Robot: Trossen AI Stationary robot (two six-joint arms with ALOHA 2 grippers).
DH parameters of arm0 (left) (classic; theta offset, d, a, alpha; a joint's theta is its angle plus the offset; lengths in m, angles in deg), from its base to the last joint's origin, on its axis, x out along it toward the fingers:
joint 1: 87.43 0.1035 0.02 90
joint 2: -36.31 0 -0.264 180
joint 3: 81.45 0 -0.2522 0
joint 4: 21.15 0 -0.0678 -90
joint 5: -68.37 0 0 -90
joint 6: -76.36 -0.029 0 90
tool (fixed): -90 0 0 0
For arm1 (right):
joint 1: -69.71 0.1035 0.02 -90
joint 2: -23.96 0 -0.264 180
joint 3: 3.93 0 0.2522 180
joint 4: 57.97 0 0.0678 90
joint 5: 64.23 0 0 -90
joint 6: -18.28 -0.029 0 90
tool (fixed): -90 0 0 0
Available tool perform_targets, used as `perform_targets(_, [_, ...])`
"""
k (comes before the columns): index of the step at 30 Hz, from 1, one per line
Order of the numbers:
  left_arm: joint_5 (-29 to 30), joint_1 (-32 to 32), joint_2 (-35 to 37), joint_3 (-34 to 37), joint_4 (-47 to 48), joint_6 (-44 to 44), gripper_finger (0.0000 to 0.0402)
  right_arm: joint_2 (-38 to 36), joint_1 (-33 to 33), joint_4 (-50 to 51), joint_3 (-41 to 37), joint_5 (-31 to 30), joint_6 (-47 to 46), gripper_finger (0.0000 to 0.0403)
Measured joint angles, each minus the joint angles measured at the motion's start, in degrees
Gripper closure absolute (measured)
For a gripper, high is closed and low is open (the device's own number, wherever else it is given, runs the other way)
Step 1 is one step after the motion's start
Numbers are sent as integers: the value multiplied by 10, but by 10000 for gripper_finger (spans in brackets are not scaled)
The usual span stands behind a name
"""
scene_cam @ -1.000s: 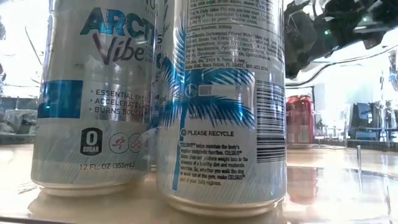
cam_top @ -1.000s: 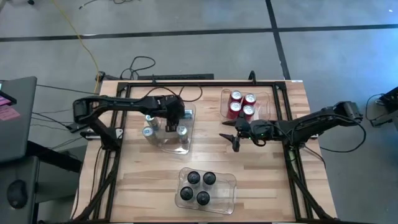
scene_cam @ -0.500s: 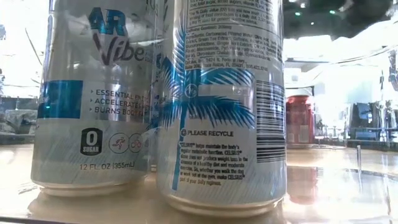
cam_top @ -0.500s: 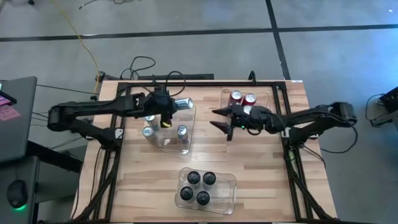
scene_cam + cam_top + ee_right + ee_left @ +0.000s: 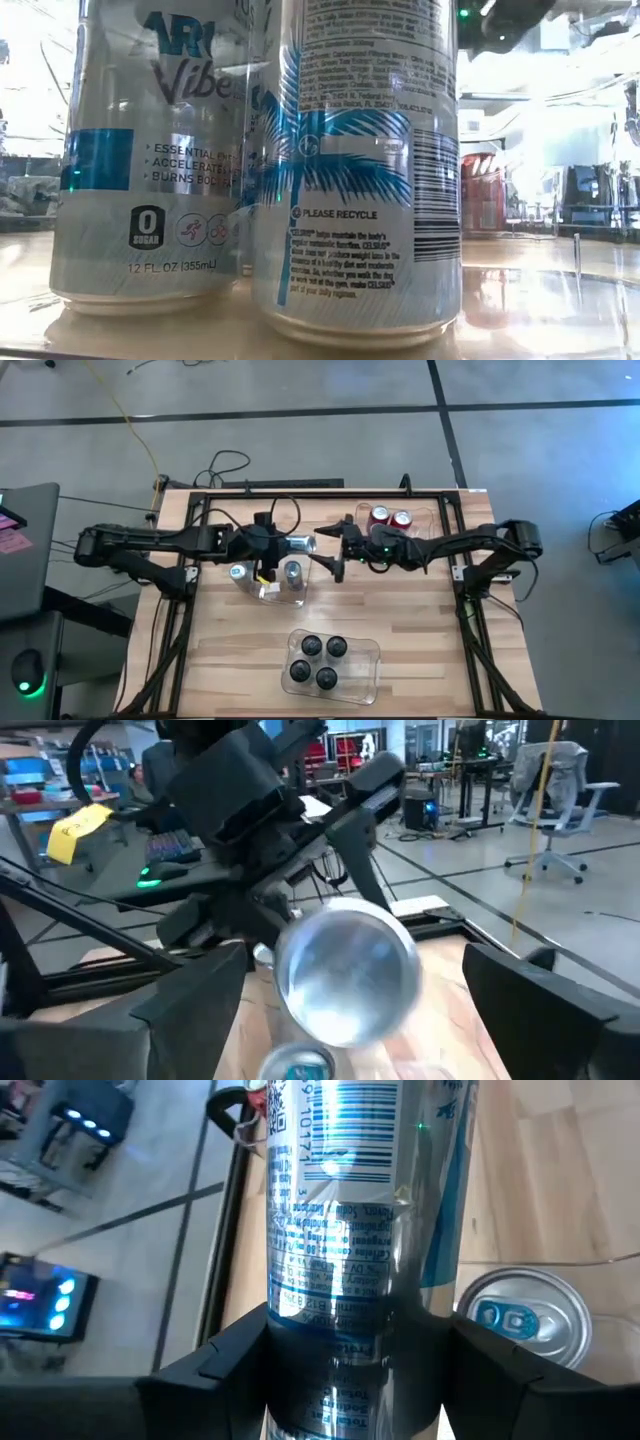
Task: Sort soda cans
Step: Adjust the blue soda cans in the top left transparent bin
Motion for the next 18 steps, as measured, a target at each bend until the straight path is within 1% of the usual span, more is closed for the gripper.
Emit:
perform_targets(3, [5,-1,-1,0,-2,-2,183,25,3,2,22,7,0,5])
perform_targets(7, [5,-2,-4,0,-7,-2,183,53,1,22,52,8,-5,6])
perform_targets(11, [6,-3,-4,0,-8,2,183,55,-8,41,65,7,-24,12])
perform_targets(13, [6,-3,-4,0,-4,4,183,50,-12,51,66,8,-26,32])
perform_targets(14, [7,-3,-4,0,-4,4,183,49,-11,51,66,8,-27,49])
perform_targets(16, [9,-3,-4,0,-5,3,183,48,-11,51,66,12,-30,90])
perform_targets(18, [11,-3,-4,0,-5,3,183,48,-15,55,66,32,-31,139])
